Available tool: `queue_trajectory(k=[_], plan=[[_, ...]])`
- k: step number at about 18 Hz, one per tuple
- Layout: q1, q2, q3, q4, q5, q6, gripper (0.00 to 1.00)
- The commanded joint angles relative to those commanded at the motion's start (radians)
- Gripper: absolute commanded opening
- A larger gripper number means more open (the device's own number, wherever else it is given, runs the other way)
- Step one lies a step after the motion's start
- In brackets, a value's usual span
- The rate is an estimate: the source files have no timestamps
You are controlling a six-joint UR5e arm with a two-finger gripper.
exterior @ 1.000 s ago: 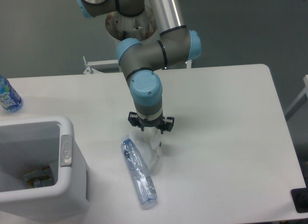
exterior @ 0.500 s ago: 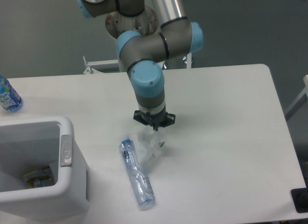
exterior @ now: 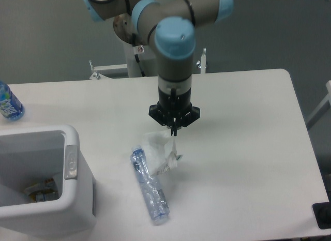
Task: Place the trash in the trash can
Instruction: 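Close the gripper on the white tissue and lift it, then carry the tissue over the white bin and open the gripper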
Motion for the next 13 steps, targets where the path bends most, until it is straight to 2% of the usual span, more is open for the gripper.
queue_trajectory(k=[4,6,8,10,13], plan=[[-0.018,-0.002,0.103,0.078,-0.137,-0.264,0.00],[-0.070,-0.002,0.158,0.088,-0.160,-0.371,0.00],[-0.139,0.017,0.168,0.089,-0.160,-0.402,0.00],[-0.213,0.023,0.148,0.089,-0.160,-0.404,0.00],[-0.308,0.006,0.135,0.091,-0.159,-0.402,0.00]])
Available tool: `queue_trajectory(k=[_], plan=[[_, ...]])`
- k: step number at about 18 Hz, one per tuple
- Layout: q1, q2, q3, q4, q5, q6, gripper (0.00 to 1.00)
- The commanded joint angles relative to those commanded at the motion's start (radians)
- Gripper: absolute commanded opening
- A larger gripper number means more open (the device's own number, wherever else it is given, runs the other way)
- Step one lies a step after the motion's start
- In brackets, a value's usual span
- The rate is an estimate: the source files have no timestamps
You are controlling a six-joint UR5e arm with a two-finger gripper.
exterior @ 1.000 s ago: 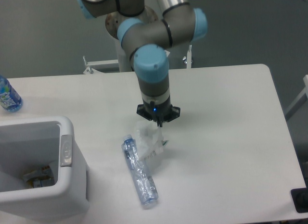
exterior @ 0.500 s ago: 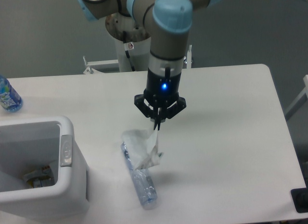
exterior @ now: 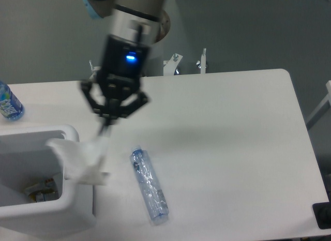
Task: Place the trash in the trash can
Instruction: 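Carry the tissue over the white bin and open the gripper, then move the gripper back and lower it over the clear plastic bottle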
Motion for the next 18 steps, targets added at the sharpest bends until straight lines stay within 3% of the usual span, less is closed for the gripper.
queue_trajectory(k=[3,4,5,6,13,18], plan=[[-0.045,-0.020,-0.003,0.000,0.000,-0.003,0.08],[-0.046,-0.018,-0.017,0.000,0.000,0.003,0.28],[-0.048,-0.017,-0.026,0.006,0.000,0.011,0.72],[-0.048,-0.020,-0.026,0.015,0.003,0.011,1.00],[-0.039,-0.028,0.011,0.037,0.002,0.005,1.00],[0.075,-0.101,0.069,0.051,0.005,-0.041,1.00]])
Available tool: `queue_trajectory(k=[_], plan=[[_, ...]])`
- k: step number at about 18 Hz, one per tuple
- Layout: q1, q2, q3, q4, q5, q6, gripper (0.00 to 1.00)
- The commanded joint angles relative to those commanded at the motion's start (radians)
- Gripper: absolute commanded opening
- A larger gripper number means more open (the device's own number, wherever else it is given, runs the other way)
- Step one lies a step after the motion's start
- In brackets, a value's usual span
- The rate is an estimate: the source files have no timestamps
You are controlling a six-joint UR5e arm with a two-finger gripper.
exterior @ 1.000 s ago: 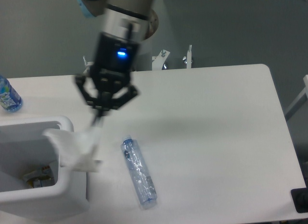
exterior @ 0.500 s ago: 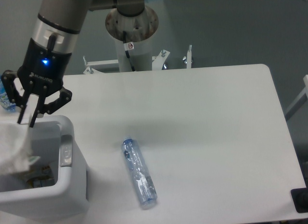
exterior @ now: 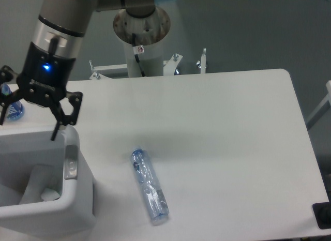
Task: Place the trash in the trash can
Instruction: 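Move the gripper back and lower it over the clear plastic bottle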
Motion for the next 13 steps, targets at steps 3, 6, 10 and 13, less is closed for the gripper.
queue_trajectory(k=[3,6,10,13], plan=[[0.060,-0.043,-0.001,0.002,0.029,0.001,1.00],[0.095,-0.106,0.009,0.002,0.098,0.012,1.00],[0.117,-0.204,0.023,0.003,0.144,0.027,1.00],[0.118,-0.270,0.032,0.000,0.230,0.082,1.00]])
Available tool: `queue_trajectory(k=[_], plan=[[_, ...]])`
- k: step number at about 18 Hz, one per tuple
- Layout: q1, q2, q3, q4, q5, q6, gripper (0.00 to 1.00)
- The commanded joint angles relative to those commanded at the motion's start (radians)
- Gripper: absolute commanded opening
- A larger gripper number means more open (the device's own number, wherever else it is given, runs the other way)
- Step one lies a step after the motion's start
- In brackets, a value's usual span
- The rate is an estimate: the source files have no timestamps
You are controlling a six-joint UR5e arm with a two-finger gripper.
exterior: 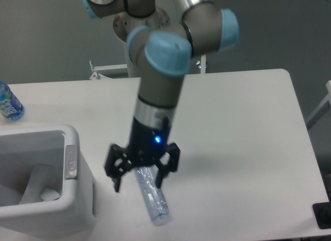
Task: Place the trash in the trash can
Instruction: 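Move the gripper back and lower it over the clear plastic bottle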
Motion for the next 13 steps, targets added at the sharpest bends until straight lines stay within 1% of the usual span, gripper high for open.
queue_trajectory(k=[2,7,8,11,13], plan=[[-0.002,-0.034,-0.017,0.000,0.049,0.025,1.00],[-0.006,-0.115,-0.017,0.003,0.075,0.097,1.00],[-0.009,-0.127,-0.017,0.003,0.097,0.103,1.00],[-0.035,-0.155,-0.028,-0.003,0.146,0.106,1.00],[-0.043,-0.160,-0.043,-0.002,0.169,0.117,1.00]])
